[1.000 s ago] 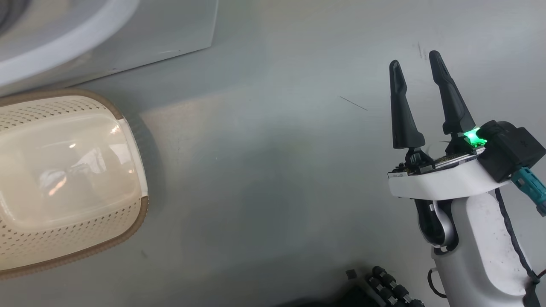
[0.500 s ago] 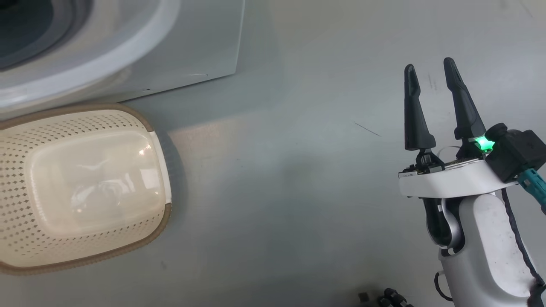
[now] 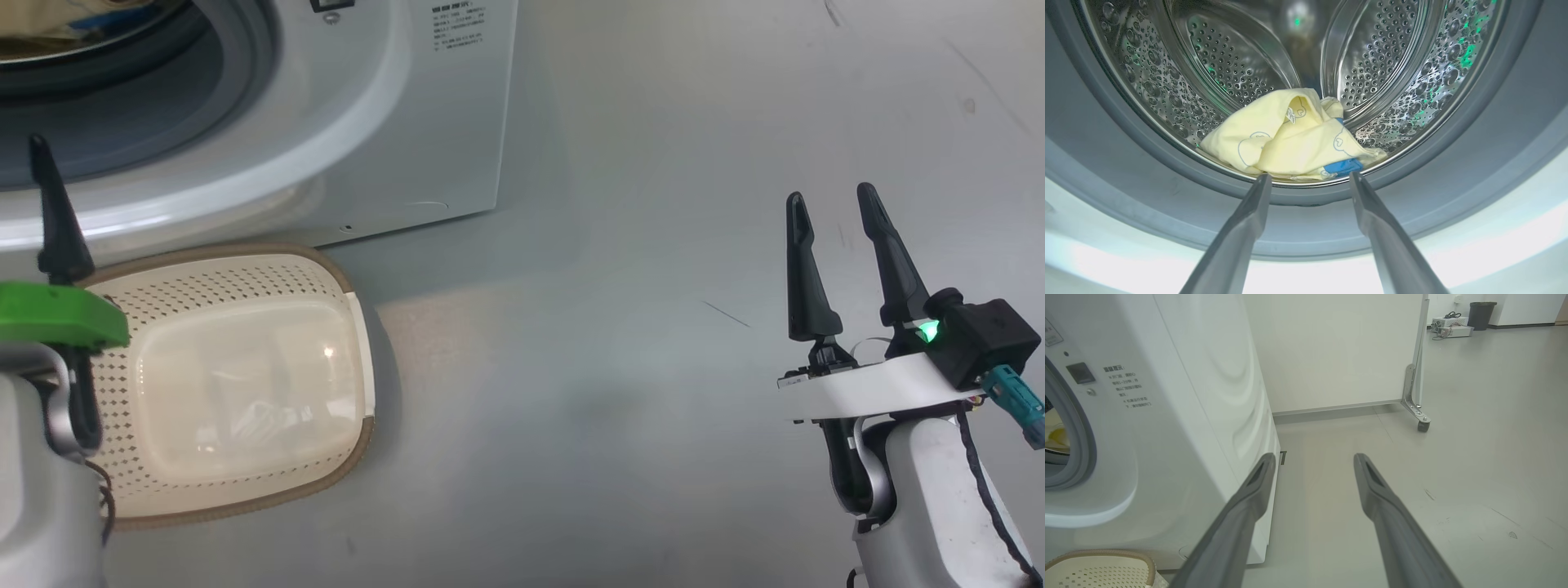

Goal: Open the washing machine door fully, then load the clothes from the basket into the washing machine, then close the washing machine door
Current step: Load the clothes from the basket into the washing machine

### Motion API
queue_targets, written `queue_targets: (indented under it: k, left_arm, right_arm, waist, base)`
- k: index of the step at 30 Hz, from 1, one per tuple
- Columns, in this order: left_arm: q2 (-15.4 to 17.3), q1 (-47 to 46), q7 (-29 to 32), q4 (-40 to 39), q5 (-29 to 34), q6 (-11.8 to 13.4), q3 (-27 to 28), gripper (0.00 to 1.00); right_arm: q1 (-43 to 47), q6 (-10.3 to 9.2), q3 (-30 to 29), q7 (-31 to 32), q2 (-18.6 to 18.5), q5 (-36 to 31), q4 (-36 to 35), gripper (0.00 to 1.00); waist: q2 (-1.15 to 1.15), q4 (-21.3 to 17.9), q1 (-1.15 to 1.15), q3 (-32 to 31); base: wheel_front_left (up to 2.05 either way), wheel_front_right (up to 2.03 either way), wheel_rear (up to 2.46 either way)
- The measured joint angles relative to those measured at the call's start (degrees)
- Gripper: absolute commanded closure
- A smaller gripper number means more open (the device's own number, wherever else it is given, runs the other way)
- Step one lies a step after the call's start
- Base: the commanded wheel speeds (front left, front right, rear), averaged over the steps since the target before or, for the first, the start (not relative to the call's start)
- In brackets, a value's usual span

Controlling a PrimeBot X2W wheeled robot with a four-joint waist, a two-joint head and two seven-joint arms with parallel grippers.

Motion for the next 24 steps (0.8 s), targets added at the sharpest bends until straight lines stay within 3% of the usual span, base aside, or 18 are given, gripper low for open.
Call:
queue_targets:
  k: [14,24]
  left_arm:
    - [-7.36,16.58,-0.05,-6.19,0.16,1.98,-1.75,0.00]
    - [-7.87,27.75,-0.07,-10.91,2.96,1.47,-4.86,0.00]
  right_arm:
    - [5.41,0.63,-0.93,0.00,-0.93,-1.53,3.04,0.00]
    - [10.68,1.14,0.07,0.00,-0.86,-1.96,5.23,0.00]
  waist:
    - [0.00,3.97,0.00,-9.76]
    - [0.00,6.89,0.00,-18.31]
  base:
    - [0.00,0.00,0.00]
    - [0.00,0.00,0.00]
